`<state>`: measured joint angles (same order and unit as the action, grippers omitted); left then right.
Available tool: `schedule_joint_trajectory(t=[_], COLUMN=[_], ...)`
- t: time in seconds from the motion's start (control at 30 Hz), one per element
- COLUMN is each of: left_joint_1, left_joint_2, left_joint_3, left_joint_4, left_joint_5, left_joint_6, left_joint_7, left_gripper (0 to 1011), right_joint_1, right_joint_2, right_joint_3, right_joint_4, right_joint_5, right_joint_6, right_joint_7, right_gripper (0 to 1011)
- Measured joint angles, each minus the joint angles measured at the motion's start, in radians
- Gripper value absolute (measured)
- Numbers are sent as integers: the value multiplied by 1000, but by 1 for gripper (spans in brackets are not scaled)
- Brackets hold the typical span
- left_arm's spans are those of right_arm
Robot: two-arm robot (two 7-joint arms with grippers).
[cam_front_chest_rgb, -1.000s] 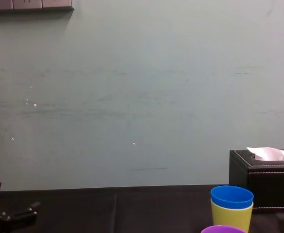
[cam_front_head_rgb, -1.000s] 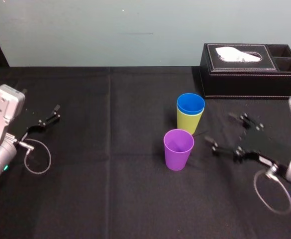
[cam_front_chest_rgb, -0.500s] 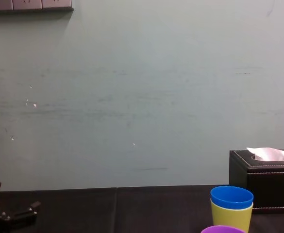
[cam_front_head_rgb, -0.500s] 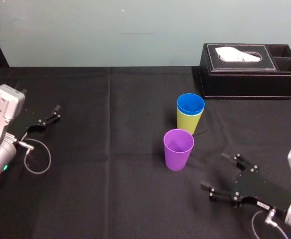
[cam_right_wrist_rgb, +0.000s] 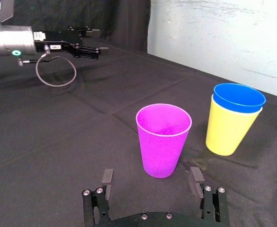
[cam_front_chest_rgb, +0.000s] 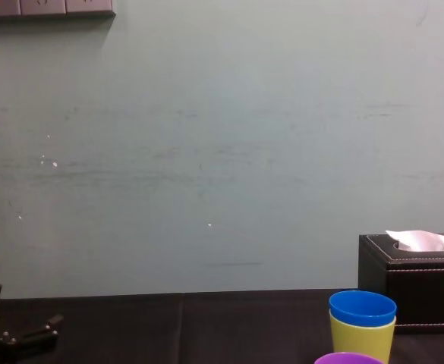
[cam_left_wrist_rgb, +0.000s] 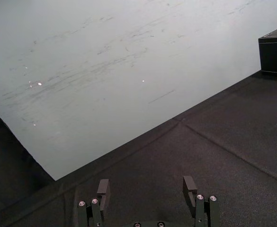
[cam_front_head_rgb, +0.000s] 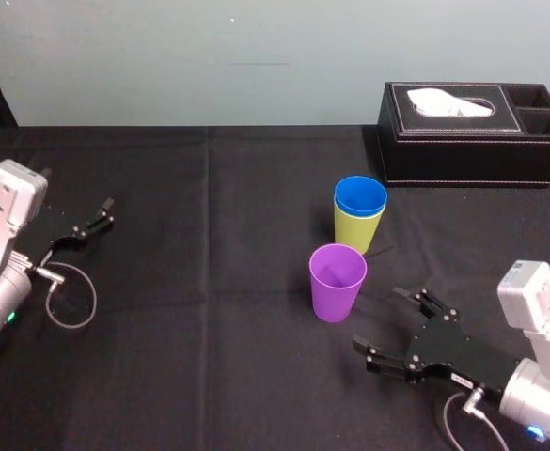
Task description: Stack the three plastic cups sequentially using one hand.
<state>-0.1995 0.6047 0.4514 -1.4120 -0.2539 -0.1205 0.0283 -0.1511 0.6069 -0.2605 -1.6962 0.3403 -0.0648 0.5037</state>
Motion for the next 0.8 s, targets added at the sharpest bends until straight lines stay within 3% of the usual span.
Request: schedule_joint_trajectory(t=[0.53, 0.8], left_joint_1=[0, 0], left_joint_2=[0, 0], left_joint_3=[0, 0], left_joint_4=[0, 0], left_joint_5=[0, 0], left_joint_6=[0, 0], left_joint_7=[0, 0], left_gripper=[1011, 1011], right_joint_1=[83, 109], right_joint_2=[-67, -89], right_joint_3=[-52, -64], right_joint_4=[25, 39], right_joint_5=[-15, -26], right_joint_6=[98, 118], right_joint_7=[-64, -82], right_gripper=[1000, 1000])
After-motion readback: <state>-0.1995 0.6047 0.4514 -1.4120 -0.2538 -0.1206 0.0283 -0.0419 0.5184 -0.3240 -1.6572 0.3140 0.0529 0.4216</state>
